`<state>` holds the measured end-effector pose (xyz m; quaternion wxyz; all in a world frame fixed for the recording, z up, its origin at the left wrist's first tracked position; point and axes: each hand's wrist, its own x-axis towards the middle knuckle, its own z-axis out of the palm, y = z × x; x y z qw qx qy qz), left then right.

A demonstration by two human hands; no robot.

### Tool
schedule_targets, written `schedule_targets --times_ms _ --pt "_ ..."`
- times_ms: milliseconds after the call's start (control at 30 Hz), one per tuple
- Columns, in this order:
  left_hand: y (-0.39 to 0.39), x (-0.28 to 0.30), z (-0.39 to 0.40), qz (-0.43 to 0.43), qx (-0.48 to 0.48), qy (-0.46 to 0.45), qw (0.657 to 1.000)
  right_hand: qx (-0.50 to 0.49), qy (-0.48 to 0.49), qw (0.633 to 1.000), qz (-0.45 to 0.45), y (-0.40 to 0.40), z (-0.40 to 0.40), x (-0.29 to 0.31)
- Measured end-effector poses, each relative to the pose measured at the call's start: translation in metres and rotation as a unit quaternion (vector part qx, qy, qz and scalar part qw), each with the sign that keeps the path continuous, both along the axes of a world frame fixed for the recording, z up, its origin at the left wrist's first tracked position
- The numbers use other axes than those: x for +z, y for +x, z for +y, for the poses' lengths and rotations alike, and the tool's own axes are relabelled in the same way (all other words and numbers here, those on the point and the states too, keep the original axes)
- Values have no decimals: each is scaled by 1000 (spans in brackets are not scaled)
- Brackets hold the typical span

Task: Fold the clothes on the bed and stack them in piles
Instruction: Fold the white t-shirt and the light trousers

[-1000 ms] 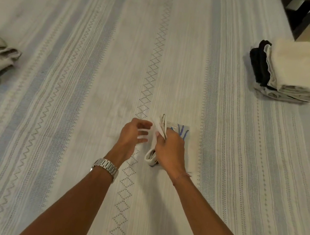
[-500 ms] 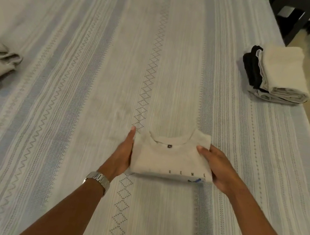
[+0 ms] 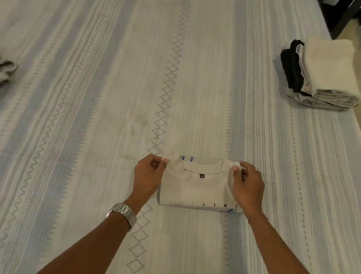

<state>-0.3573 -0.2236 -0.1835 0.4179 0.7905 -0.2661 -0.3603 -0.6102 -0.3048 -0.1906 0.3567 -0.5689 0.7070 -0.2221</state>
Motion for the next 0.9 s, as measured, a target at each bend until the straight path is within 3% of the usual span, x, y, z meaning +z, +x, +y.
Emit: schedule_targets --times_ms 333,500,600,700,800,900 --pt "-1 -4 -19 39 38 -19 998 -60 -47 991 -112 -2 -14 11" --pt "-11 -10 -12 -117 -23 16 993 14 -38 996 -76 -9 -8 -2" --pt "-24 -10 4 -185 -59 16 981 78 -36 996 5 -17 4 -7" --pt "-38 -7 16 -154 -50 83 983 58 50 995 58 -16 22 -4" --pt "-44 -4 14 -100 -56 169 979 27 135 991 5 -14 28 -5" --pt "-41 -2 5 -45 -57 201 977 -12 165 982 -92 -17 25 -1"
